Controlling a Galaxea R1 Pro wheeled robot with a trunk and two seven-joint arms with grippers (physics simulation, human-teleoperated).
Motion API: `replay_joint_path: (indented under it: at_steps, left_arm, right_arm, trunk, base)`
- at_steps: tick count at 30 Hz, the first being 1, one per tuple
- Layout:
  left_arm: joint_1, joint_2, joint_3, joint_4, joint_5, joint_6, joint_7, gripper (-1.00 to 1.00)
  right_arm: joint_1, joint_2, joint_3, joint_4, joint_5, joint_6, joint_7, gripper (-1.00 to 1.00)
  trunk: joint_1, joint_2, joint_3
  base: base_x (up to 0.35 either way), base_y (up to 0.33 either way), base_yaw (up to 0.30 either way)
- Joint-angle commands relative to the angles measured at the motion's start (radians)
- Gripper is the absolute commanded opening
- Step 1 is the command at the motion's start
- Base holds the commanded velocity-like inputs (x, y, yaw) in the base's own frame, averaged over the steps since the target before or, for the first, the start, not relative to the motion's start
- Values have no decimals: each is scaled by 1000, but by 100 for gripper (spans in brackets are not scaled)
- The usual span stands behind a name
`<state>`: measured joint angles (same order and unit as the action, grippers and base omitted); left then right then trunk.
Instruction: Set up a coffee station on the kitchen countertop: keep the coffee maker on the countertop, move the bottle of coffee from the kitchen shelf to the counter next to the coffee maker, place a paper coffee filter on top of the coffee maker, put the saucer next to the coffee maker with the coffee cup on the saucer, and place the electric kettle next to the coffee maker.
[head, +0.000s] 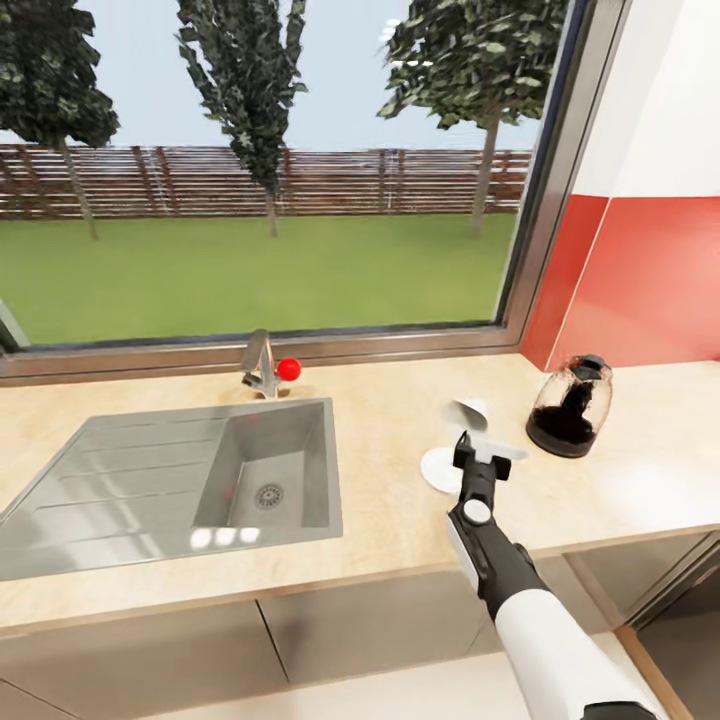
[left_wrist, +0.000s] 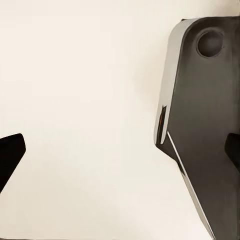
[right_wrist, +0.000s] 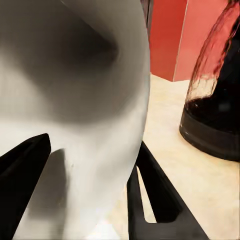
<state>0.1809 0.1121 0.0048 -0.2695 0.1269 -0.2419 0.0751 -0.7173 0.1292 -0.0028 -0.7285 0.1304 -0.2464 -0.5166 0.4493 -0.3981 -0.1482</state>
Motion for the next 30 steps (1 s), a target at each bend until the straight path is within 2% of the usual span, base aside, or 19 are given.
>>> replay_joint_path:
  at_steps: [1,5,6,7,9,10,12,14,15,20,30]
  left_arm:
    - [0,-2,0,-1,8,-16,0,100]
    - [-1,-6,0,6,9,-40,0,100]
    - [-1,-6,1,8,9,-43,0,100]
    - [-1,-6,2,9,9,-44,0,100]
    - [-1,-6,3,11,9,-45,0,100]
    - [-1,-6,4,11,9,-45,0,100]
    - [-1,-6,4,12,10,-45,1,100]
    - [-1,-6,3,11,10,-45,0,100]
    - [-1,-6,3,11,9,-45,1,100]
    - [-1,-6,3,12,8,-45,8,100]
    - [-2,1,-1,6,6,-45,9,100]
  right_arm:
    - [12,-5,0,1,9,-28,-28,-100]
    - [100,-9,4,-2,19,-115,-107,-100]
    - [183,7,39,-75,93,-146,-131,-100]
    - [228,14,56,-124,126,-154,-146,-100]
    - [290,21,89,-203,162,-162,-169,-100]
    - [317,23,118,-241,174,-165,-177,-100]
    - [350,25,157,-271,182,-167,-184,-100]
    - [373,25,175,-279,185,-168,-185,-100]
    - [386,26,203,-281,185,-168,-186,-100]
    - [393,26,263,-310,186,-168,-187,-100]
    - [395,26,310,-313,183,-168,-187,-100]
  trunk:
    - [1,-2,0]
    - [1,-2,6]
    - [1,-2,8]
    - [1,-2,9]
    - [1,-2,12]
    - [1,-2,14]
    - [1,-2,17]
    - [1,-2,20]
    - [1,-2,22]
    - [1,-2,30]
    - [1,-2,45]
  base:
    - [0,0,0]
    - [0,0,0]
    - [0,0,0]
    - [0,0,0]
    - [0,0,0]
    - [0,0,0]
    - [0,0,0]
    - [0,0,0]
    - [-14,0,0]
    - [-191,-16,0]
    - [-310,-116,0]
